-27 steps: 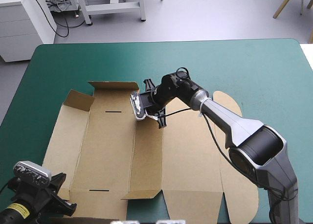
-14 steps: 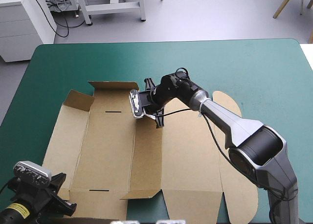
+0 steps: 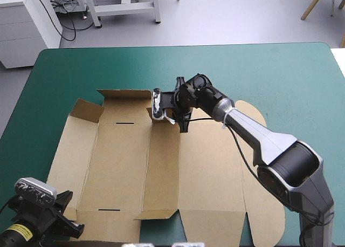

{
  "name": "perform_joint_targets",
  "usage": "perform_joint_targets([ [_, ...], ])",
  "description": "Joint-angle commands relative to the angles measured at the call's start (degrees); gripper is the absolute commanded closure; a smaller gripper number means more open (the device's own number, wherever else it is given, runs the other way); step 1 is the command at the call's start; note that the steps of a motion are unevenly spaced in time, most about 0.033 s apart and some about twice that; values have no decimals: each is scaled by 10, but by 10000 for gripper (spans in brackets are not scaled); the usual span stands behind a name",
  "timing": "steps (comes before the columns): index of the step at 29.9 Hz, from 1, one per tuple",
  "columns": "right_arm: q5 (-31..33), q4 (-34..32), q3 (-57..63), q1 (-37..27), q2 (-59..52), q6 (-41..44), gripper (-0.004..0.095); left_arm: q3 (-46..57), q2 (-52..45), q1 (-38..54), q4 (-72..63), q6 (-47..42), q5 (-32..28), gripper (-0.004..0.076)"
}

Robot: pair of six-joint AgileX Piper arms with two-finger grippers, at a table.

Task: Fold the box

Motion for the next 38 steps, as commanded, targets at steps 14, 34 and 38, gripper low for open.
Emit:
perform_joint_targets([
  [14, 172, -59, -16, -154, -140, 268, 925, -17, 5, 1, 0, -1, -30, 734],
  [34, 175, 46, 255, -360, -502, 492, 927, -17, 6, 1, -6, -16, -31, 734],
  [38, 165, 49, 366, -368, -604, 518, 928, -17, 6, 1, -6, -16, -31, 734],
])
